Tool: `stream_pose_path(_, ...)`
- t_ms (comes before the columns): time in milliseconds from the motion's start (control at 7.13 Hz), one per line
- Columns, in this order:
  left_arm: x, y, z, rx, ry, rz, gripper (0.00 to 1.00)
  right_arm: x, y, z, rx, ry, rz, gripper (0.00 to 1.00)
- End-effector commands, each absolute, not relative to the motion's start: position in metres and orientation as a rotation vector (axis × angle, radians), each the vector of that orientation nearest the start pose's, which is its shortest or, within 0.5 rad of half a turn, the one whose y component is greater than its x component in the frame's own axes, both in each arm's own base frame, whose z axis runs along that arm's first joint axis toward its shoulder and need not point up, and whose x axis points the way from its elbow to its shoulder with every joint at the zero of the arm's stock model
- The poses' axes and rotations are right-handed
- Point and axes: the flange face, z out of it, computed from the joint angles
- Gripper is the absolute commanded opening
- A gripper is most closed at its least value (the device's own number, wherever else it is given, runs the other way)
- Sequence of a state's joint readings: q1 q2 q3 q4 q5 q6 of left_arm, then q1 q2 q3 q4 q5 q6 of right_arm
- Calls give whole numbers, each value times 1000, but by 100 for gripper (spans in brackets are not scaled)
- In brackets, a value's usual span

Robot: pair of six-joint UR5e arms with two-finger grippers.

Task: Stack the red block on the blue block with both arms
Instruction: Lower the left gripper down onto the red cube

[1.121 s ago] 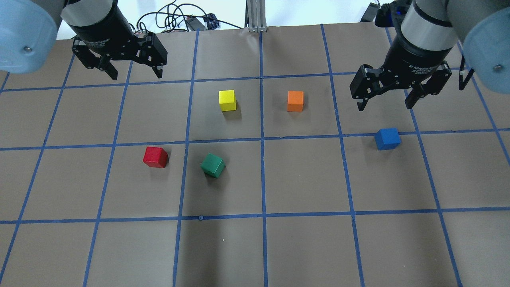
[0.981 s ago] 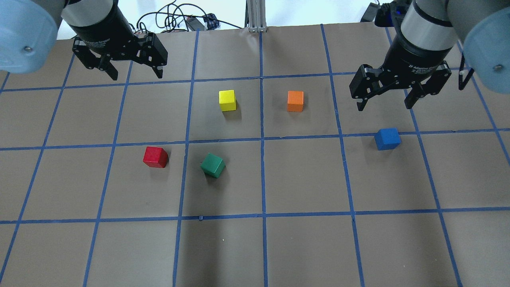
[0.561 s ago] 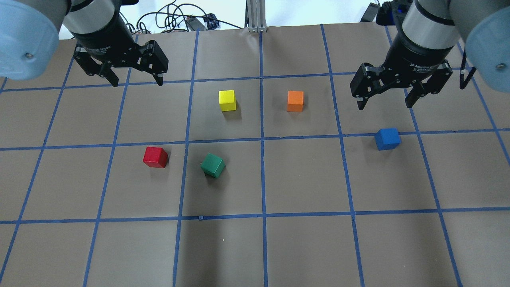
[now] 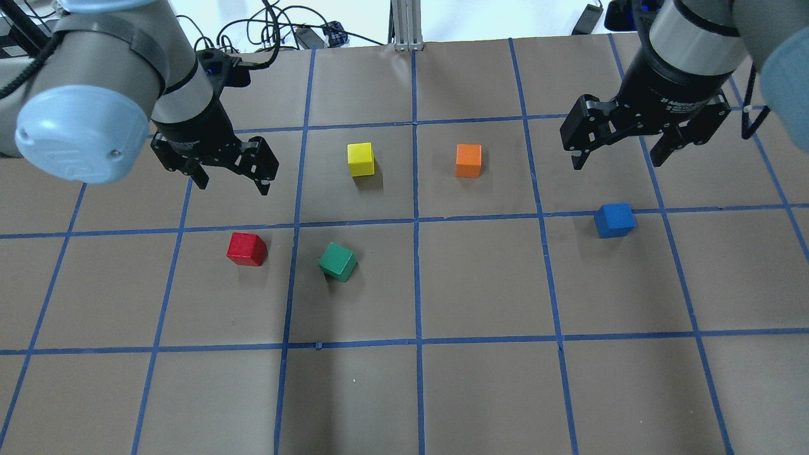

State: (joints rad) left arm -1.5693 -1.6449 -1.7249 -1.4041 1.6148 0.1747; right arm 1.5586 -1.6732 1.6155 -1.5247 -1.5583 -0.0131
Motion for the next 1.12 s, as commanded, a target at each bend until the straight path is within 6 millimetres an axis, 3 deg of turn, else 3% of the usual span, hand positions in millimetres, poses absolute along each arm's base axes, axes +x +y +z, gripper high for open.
stream_pose_path(0, -119, -516, 327, 390, 3046, 79, 100, 130, -449, 510, -5, 3126, -32, 100)
stream_pose_path(140, -91, -521, 294, 447, 3043, 113, 100, 128, -450, 510, 0, 3137, -34, 100)
stream_pose_path(280, -68, -526, 270, 398, 3052, 80, 100, 127, -450, 511, 5, 3139, -36, 100)
stream_pose_path(561, -61, -521, 218, 373, 3045, 22, 100, 127, -450, 511, 5, 3137, -36, 100)
stream_pose_path(841, -62, -522, 198, 372, 3061, 76, 100, 125, -450, 510, 10, 3142, -31, 100)
stream_pose_path(981, -63, -521, 189, 325, 3078, 99, 92, 126, -451, 509, 5, 3140, -34, 100)
